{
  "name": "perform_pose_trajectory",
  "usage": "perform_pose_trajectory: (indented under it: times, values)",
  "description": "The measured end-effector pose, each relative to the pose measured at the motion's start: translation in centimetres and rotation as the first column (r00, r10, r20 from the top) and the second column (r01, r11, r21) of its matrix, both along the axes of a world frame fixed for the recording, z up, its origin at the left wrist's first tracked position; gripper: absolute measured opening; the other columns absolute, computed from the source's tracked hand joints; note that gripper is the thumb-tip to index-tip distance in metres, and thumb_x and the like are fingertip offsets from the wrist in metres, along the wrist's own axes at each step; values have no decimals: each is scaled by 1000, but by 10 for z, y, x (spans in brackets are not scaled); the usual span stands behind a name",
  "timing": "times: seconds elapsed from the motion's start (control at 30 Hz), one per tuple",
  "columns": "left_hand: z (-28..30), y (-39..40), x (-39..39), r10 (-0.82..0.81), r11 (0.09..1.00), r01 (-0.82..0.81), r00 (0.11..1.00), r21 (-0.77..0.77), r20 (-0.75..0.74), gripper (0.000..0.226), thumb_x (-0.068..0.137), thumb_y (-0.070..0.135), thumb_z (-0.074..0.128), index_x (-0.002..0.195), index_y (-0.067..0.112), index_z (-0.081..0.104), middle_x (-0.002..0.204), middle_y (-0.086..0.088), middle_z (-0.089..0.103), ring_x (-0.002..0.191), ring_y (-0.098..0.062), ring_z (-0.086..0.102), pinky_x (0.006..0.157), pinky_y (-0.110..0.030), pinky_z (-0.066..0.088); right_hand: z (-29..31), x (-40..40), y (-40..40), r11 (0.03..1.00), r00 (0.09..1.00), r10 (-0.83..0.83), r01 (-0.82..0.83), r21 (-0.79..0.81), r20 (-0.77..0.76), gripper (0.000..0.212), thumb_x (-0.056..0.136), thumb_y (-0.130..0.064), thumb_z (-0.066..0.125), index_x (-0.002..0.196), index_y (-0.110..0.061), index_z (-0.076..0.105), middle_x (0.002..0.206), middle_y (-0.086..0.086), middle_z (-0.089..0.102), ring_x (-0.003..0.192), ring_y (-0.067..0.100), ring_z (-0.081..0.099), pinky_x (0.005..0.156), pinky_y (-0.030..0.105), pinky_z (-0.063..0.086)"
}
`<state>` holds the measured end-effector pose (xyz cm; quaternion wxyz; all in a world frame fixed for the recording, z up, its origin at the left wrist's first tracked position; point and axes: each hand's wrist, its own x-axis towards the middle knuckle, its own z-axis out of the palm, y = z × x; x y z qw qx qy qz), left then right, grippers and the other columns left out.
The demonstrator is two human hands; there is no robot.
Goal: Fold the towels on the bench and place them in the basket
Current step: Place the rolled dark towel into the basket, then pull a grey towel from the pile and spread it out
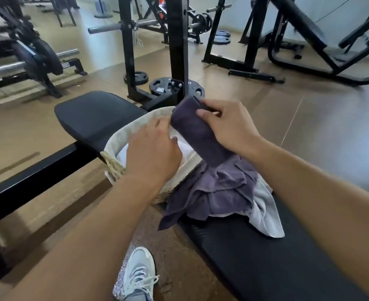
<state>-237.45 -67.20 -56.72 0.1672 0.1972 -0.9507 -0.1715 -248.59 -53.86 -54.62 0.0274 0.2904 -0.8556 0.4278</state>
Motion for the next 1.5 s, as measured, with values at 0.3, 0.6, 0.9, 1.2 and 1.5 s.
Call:
perform_pose_trajectory:
  times: [0.3, 0.6, 0.9, 1.2, 1.5]
  values:
    - [-36, -12, -21, -116, 992, 126, 895, 5, 430, 79, 100, 63, 35, 161, 20, 12, 170, -4, 3, 156, -27, -5, 124, -55, 5, -37, -83, -104, 930, 997, -6, -25, 366, 82, 18, 99, -29, 61, 95, -21, 77, 99, 7, 69, 100, 28, 65, 81, 32, 47]
    - [-50, -11, -27, -198, 980, 167, 807, 106, 556, 96, 91, 78, 32, 161, 17, 9, 170, -6, -4, 156, -27, -10, 124, -56, 0, -86, -105, -122, 833, 997, -47, 72, 549, -60, 24, 101, -34, 55, 108, -12, 63, 118, 12, 67, 112, 33, 62, 81, 33, 40]
    - [-53, -8, -31, -217, 975, 198, 774, 98, 594, 91, 92, 69, 47, 159, 15, 17, 170, -11, 1, 156, -32, -3, 124, -55, 7, -77, -94, -113, 869, 972, 81, 39, 494, -219, 9, 93, -20, 60, 96, -23, 68, 99, 6, 66, 104, 28, 61, 83, 36, 46]
    - [-53, -6, -30, -220, 974, 210, 756, 90, 616, 93, 92, 67, 49, 160, 14, 13, 170, -11, -1, 156, -33, -3, 124, -56, 6, -42, -56, -80, 562, 968, 238, -66, 825, -85, 30, 84, -37, 78, 93, -13, 63, 84, 3, 56, 88, 28, 54, 72, 31, 40]
    - [-51, -2, -29, -201, 976, 207, 748, 65, 633, 87, 93, 67, 47, 157, 13, 22, 169, -11, 5, 155, -34, 1, 123, -55, 7, -53, -39, -81, 559, 952, 226, 47, 828, -207, 26, 93, -8, 61, 119, -9, 65, 123, 14, 64, 115, 36, 62, 85, 37, 46]
